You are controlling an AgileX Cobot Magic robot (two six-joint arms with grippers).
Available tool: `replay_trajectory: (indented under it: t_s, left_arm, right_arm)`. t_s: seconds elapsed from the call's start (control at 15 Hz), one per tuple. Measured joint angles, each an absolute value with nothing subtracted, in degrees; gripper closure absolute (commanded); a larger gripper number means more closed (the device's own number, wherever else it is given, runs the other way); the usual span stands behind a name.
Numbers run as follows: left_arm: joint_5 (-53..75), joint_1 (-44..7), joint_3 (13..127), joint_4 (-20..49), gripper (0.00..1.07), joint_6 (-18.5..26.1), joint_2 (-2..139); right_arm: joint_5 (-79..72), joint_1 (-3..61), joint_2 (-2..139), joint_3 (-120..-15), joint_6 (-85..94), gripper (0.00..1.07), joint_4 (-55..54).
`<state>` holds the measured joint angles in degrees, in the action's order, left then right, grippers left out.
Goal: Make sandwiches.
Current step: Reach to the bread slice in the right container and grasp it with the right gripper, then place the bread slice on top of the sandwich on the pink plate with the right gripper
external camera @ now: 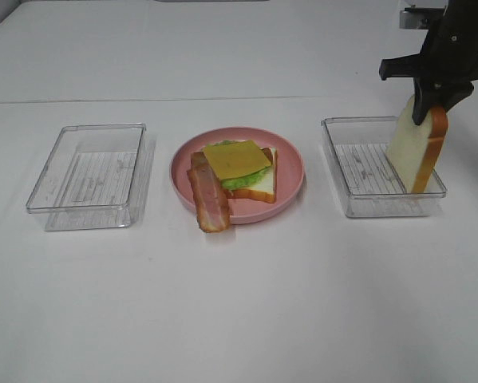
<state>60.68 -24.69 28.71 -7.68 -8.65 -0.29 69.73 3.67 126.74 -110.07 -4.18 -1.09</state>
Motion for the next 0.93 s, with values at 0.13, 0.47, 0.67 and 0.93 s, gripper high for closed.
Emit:
replay_trajectory:
  t_s: [0.13,0.47,0.67,0.93]
  left_arm:
    - [60.7,-24.7,28.7,-7.7,0.30,-8.7,-0.3]
    - [60.7,-24.7,28.7,-7.7,0.30,-8.7,-0.3]
    - [60.7,-24.7,28.7,-7.7,0.30,-8.7,-0.3]
    - [60.7,-24.7,28.7,-7.7,0.30,-8.7,-0.3]
  right_arm:
    - [69.7,3.7,126.6,-110.1,-4.2,1.07,-1.2]
    - [69.6,3.7,121.3,-110.1,-1.3,1.07,-10.3]
    - [69.2,3.7,120.1,-110.1,6.8,1.07,-28.1]
    - [66.3,3.7,120.1,-103.1,17.4,1.07,-50.8]
